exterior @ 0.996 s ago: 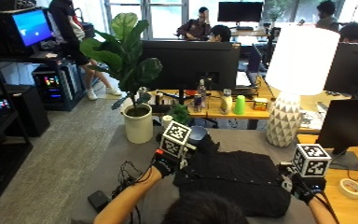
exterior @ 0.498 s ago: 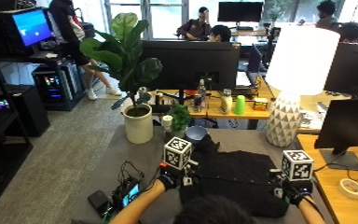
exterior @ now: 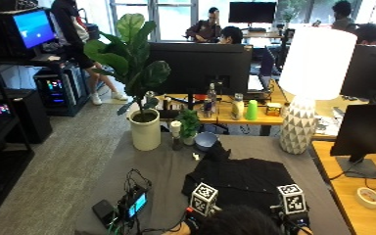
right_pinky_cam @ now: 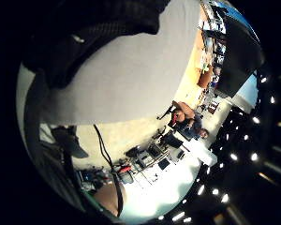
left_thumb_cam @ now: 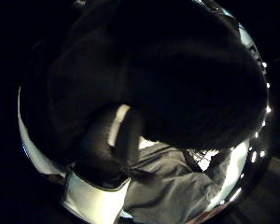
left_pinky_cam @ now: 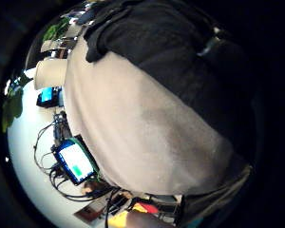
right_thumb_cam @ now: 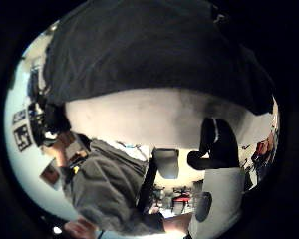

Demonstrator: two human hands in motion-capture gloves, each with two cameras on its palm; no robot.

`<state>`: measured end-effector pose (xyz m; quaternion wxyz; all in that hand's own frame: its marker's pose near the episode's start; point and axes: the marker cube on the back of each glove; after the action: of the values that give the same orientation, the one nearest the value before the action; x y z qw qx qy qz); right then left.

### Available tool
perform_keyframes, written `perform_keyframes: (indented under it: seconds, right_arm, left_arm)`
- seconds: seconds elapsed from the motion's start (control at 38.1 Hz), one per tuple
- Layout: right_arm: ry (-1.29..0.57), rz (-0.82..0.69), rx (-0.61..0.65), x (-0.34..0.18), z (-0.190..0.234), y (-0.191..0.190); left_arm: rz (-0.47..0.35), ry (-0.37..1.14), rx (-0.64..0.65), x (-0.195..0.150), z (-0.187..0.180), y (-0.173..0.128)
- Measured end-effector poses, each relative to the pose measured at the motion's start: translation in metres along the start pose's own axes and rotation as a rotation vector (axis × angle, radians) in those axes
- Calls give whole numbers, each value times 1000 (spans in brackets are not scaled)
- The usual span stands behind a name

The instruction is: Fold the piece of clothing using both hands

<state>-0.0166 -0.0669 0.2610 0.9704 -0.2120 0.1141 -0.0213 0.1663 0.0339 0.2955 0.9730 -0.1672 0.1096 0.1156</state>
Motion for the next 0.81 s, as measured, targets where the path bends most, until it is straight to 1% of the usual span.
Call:
perform_keyframes:
  seconds: [0.08, 0.26, 0.31, 0.37, 0.47, 0.55, 0.68, 0.73, 0.81]
  right_arm:
    - [-33, 7, 42, 1, 1, -6]
    - [-71, 35, 197, -1, -3, -21]
    - [-74, 35, 209, -1, -5, -21]
    - [-87, 22, 195, 0, -6, -21]
    - [-143, -47, 118, -1, -5, -13]
    - [-162, -103, 66, -6, -11, 6]
    - [-177, -194, 2, -17, -41, 59]
    - [-186, -220, -21, -18, -56, 76]
    - [-182, -237, -31, -16, -87, 97]
  left_arm:
    - [-14, -24, 40, -3, -2, -9]
    - [-17, -118, 114, -7, -10, -29]
    - [-11, -136, 135, -9, -14, -34]
    - [1, -133, 121, -12, -18, -34]
    - [32, -119, 54, -15, -34, -16]
    - [73, -101, 17, -14, -48, 0]
    - [173, -82, -78, -11, -78, 37]
    - [196, -88, -105, -11, -93, 49]
    - [219, -100, -131, -13, -125, 62]
